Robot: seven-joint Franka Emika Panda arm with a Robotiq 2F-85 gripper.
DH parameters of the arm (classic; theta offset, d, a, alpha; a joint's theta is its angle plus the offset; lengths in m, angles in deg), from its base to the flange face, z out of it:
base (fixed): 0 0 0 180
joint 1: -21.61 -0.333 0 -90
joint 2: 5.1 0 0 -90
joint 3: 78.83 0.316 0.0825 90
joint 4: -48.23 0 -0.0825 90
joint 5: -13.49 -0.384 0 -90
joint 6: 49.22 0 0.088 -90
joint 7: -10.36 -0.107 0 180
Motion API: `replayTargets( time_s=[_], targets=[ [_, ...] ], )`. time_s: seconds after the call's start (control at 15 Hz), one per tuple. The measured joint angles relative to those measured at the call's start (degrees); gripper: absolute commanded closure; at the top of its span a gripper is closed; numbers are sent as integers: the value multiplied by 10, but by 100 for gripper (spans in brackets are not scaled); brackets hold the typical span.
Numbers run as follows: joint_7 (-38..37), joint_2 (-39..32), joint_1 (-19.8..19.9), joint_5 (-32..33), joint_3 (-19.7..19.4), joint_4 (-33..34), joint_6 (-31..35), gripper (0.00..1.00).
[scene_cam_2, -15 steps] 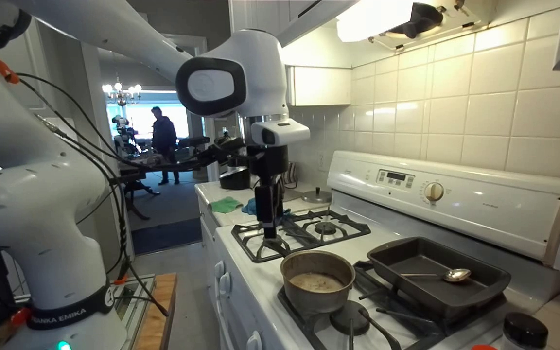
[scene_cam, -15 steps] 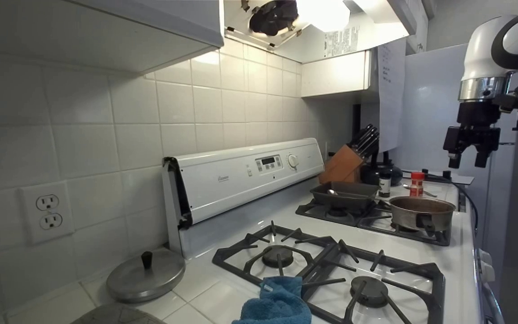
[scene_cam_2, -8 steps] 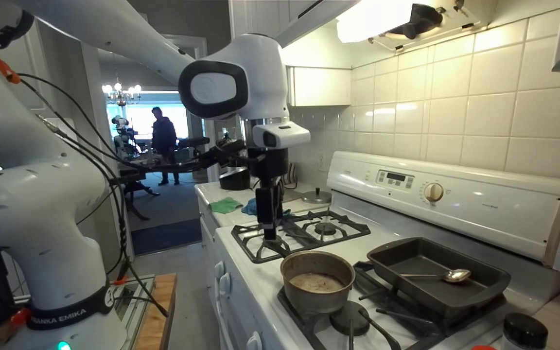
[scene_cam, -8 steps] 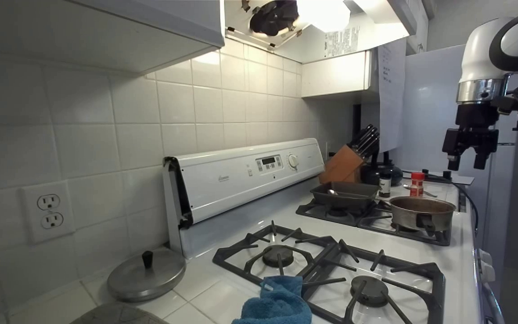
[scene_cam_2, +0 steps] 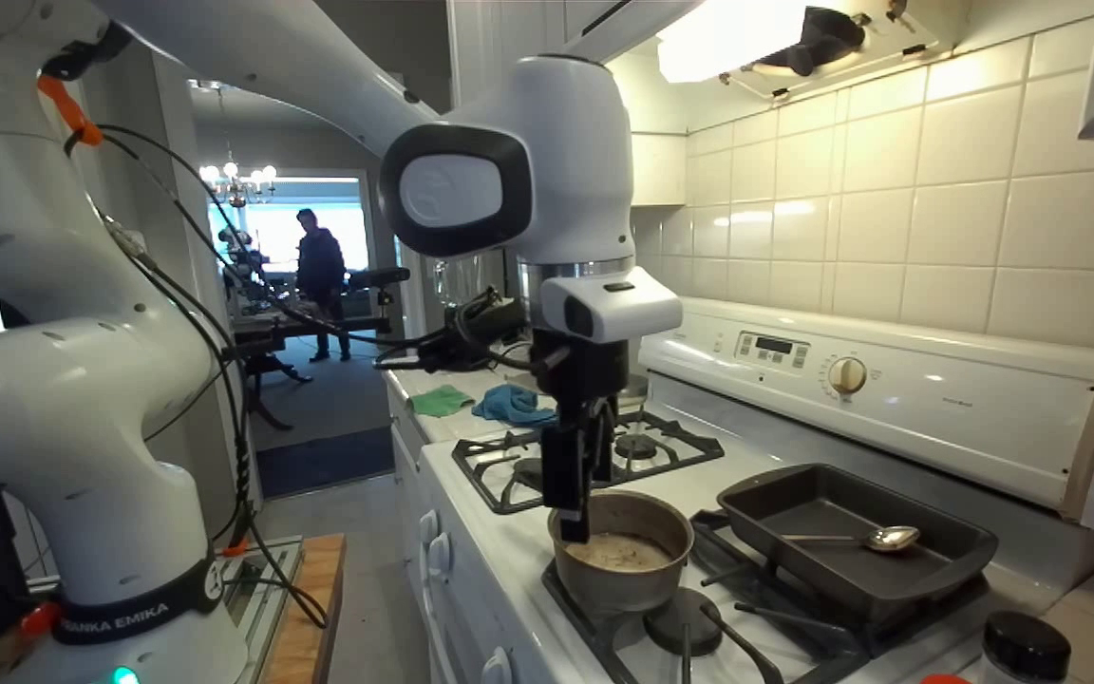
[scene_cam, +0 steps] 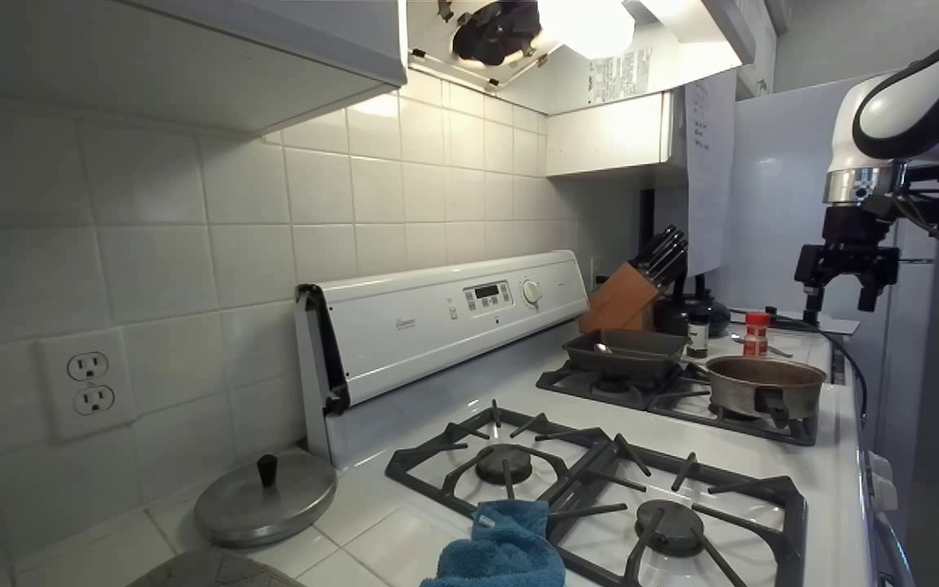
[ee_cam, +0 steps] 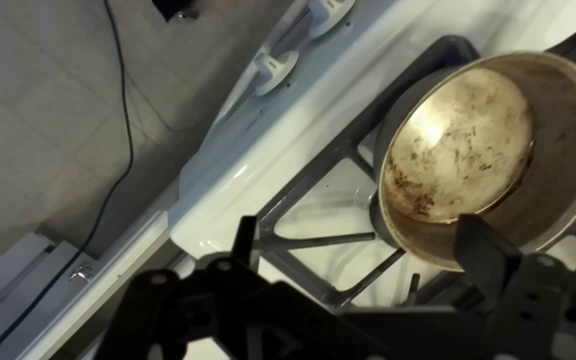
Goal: Pour some of the contents of the orange bottle into the pot
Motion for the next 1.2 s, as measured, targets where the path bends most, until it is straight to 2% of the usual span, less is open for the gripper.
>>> replayTargets(
  time_s=[0.27, 0.47, 0.6, 0.93, 1.2],
  targets=[
    [-9, -59, 18, 64, -13, 46, 42, 0],
    [-44, -103, 32, 133, -21, 74, 87, 0],
    [-67, -130, 36, 157, -32, 87, 132, 0],
    [-116, -196, 35, 162, -60, 112, 259, 0],
    [-136, -252, 19, 168, -92, 139, 298, 0]
  ],
)
